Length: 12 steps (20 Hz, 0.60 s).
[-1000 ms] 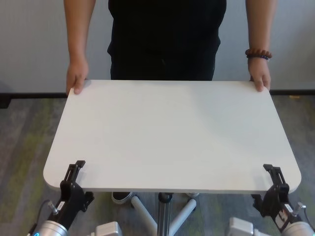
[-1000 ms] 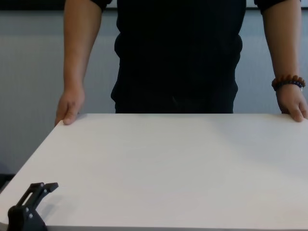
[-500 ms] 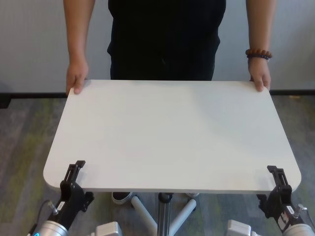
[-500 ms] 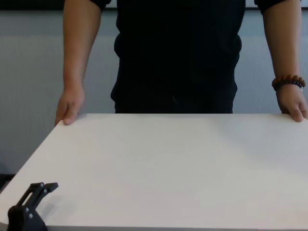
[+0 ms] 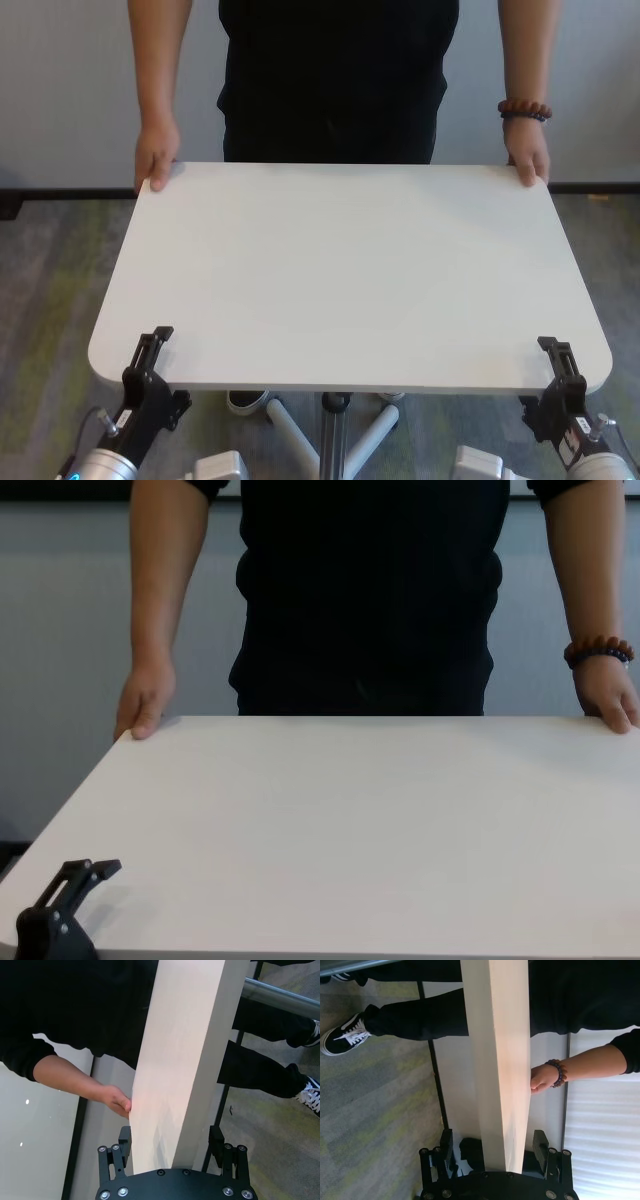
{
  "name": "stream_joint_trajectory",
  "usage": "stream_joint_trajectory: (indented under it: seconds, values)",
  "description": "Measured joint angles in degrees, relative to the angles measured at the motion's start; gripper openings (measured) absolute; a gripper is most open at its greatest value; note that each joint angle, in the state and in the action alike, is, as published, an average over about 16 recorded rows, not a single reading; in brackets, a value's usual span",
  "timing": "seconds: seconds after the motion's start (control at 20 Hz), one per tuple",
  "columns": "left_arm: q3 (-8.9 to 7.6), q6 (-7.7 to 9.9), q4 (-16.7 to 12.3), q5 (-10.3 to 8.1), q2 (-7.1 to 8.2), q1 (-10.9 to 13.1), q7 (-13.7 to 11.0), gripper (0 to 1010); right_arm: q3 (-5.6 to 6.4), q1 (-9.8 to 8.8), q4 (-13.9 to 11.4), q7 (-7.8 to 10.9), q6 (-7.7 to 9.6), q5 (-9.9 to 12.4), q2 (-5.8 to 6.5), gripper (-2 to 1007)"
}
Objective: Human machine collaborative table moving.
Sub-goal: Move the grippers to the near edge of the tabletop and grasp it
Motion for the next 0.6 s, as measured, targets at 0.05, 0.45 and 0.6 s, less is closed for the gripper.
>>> stream_joint_trajectory:
  seconds: [0.05,0.45,0.6]
  values:
    - [0.00,0.00,0.0,0.00,0.00,0.0,0.0,1001,0.06,0.06,0.1,0.04,-0.04,-0.2,-0.14,1001]
    - [0.00,0.00,0.0,0.00,0.00,0.0,0.0,1001,0.92,0.09,0.6,0.03,-0.85,-0.7,-1.12,1001]
    - [0.00,0.00,0.0,0.00,0.00,0.0,0.0,1001,1.18,0.04,0.7,-0.03,-1.13,-0.7,-1.34,1001]
